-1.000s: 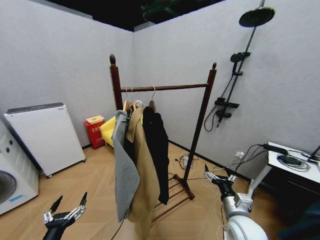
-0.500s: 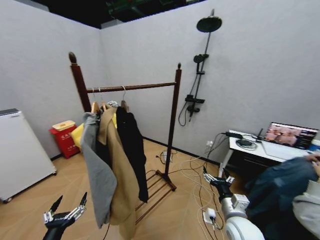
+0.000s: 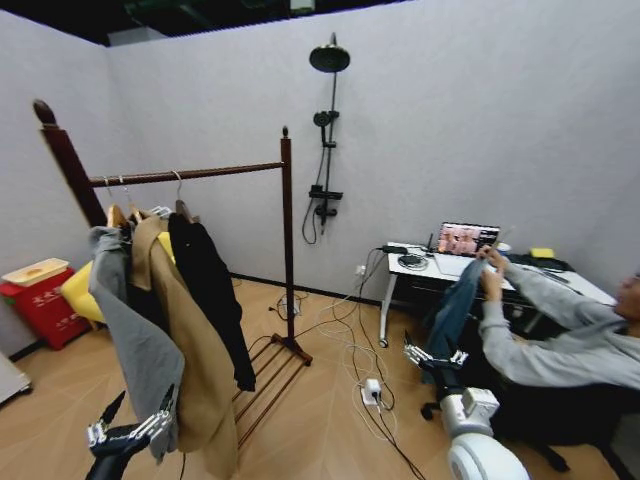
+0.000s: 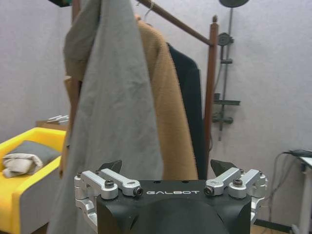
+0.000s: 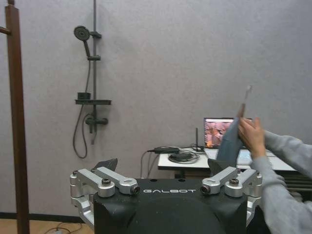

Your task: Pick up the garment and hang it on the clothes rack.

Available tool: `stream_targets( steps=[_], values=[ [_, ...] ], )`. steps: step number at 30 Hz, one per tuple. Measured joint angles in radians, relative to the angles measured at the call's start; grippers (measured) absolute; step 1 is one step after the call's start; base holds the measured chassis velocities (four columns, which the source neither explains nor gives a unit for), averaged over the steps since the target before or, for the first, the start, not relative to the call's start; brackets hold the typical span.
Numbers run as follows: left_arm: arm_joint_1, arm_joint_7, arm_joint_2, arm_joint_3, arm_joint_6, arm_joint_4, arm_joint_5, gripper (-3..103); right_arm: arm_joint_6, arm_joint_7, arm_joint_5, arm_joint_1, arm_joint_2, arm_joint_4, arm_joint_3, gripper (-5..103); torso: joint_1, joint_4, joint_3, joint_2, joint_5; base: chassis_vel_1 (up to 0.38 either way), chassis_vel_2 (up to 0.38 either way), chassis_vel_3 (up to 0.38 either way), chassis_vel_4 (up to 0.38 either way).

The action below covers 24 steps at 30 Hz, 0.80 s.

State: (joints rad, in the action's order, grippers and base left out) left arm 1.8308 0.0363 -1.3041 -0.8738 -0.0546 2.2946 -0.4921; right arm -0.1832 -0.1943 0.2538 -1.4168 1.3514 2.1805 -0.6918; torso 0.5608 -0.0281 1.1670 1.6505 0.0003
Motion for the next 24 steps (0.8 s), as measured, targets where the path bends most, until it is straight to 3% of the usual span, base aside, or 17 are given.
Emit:
stream_targets(
  steps=[24],
  values=[
    [0.000, 0.000, 0.000, 0.000, 0.000, 0.000, 0.000, 100, 0.009, 0.002, 0.001, 0.003, 0.005, -0.018, 0.013, 100, 0.000, -0.0001, 0.000, 0.000, -0.0003, 0.092, -0.341, -0.341, 0.091]
  ],
)
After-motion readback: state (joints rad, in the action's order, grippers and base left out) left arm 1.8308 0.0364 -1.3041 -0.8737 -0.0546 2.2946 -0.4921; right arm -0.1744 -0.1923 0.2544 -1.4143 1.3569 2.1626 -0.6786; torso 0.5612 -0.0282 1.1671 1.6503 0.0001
